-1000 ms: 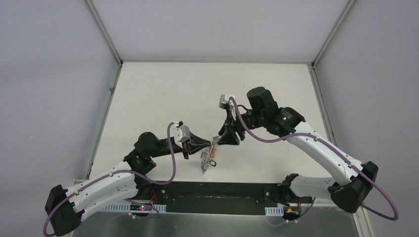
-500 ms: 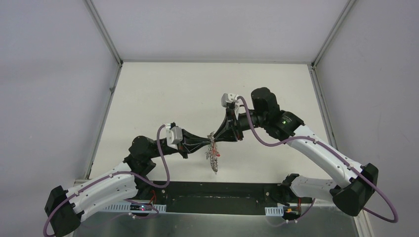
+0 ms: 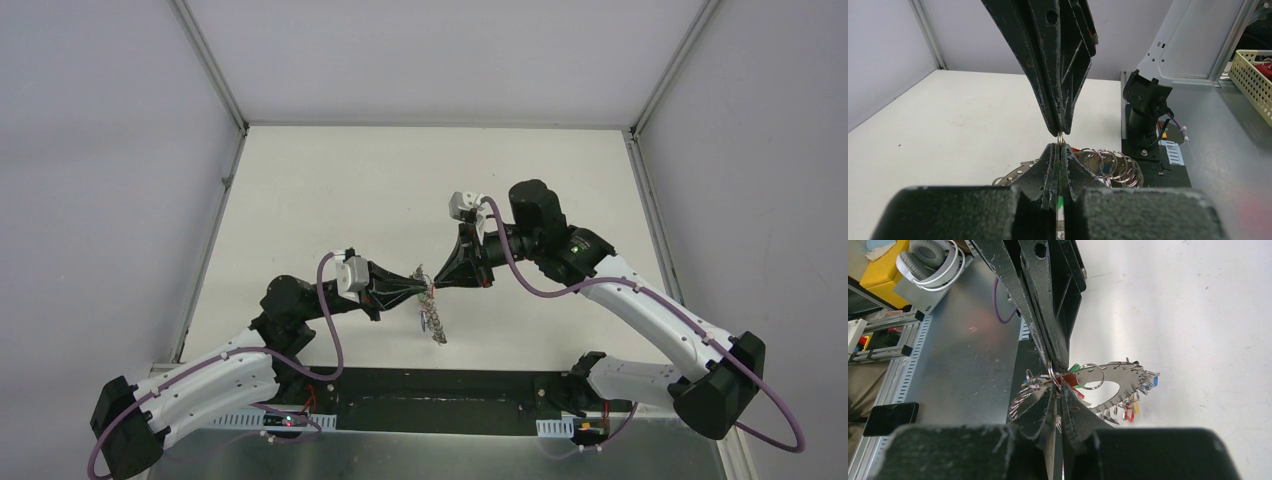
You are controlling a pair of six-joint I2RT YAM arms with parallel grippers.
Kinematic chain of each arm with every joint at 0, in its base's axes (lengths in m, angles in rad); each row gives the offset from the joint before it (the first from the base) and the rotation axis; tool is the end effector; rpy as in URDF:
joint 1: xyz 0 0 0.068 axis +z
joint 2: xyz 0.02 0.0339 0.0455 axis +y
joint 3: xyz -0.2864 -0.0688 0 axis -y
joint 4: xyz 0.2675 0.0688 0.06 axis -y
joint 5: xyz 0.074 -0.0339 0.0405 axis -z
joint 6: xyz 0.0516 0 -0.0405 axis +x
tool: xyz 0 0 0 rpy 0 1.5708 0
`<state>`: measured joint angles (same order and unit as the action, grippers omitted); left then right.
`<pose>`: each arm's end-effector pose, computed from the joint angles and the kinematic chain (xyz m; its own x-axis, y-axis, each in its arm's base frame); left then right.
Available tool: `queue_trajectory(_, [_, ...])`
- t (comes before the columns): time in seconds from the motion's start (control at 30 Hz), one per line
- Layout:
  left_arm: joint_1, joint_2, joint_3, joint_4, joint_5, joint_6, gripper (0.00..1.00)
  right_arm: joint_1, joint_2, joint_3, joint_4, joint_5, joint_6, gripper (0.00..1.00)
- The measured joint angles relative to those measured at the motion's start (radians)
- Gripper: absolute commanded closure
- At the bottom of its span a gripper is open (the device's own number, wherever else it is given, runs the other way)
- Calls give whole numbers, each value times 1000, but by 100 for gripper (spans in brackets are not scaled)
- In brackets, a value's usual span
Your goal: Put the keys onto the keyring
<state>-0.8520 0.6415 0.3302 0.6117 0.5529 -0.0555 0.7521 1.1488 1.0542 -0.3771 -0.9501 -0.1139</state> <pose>0.0956 -0.1504 0.2950 0.1407 -0.2325 -0.9624 0.9801 0.1702 0.1022 0.1665 0.2133 0.3620 -0.2244 -0.3004 -0.9270 -0.9582 -0.1052 0.2660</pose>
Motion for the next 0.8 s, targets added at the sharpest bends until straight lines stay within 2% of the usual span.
queue_trajectory(0.2, [0, 0, 0, 0, 0, 0, 100, -1, 0, 0, -2, -3, -1, 96])
queue_trajectory(0.33, [0, 0, 0, 0, 0, 0, 100, -1, 0, -1, -11, -2, -5, 87])
queue_trajectory(0.47, [0, 0, 0, 0, 2, 0, 100, -1, 5, -5, -18, -2, -8, 84])
queue_trajectory(0.8, [0, 1, 0, 0, 3, 0, 100, -2, 26, -5, -19, -23, -3, 91])
